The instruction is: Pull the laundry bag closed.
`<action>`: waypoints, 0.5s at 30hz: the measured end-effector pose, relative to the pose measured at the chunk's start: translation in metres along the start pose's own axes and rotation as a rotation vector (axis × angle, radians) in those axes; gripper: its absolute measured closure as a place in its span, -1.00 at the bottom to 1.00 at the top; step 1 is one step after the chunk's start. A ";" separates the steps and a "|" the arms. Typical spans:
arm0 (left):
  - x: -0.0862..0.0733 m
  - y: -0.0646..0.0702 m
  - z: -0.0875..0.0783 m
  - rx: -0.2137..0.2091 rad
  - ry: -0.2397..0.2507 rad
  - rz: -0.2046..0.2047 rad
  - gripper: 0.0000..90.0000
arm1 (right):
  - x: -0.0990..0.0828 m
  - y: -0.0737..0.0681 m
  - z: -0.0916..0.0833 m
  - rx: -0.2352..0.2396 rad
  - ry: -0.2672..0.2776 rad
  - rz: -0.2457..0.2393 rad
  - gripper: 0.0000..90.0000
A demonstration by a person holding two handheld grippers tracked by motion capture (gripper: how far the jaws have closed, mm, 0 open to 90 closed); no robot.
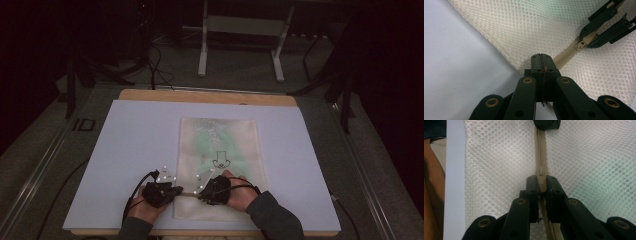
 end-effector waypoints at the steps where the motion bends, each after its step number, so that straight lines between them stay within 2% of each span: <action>1: 0.000 0.000 0.000 0.000 0.000 -0.001 0.99 | -0.001 0.000 0.000 0.000 -0.003 -0.001 0.83; 15: 0.000 0.000 0.000 0.001 0.000 -0.002 0.99 | -0.009 0.002 -0.006 -0.001 -0.012 0.003 0.83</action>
Point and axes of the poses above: each handheld gripper's, and its own axes: z roughly forward along the jaws, x roughly out of its top, y roughly to its right, the point moved 4 cm from there along z, roughly forward along the jaws, and after that the axes turned 10 degrees about -x, right-handed, at the moved point
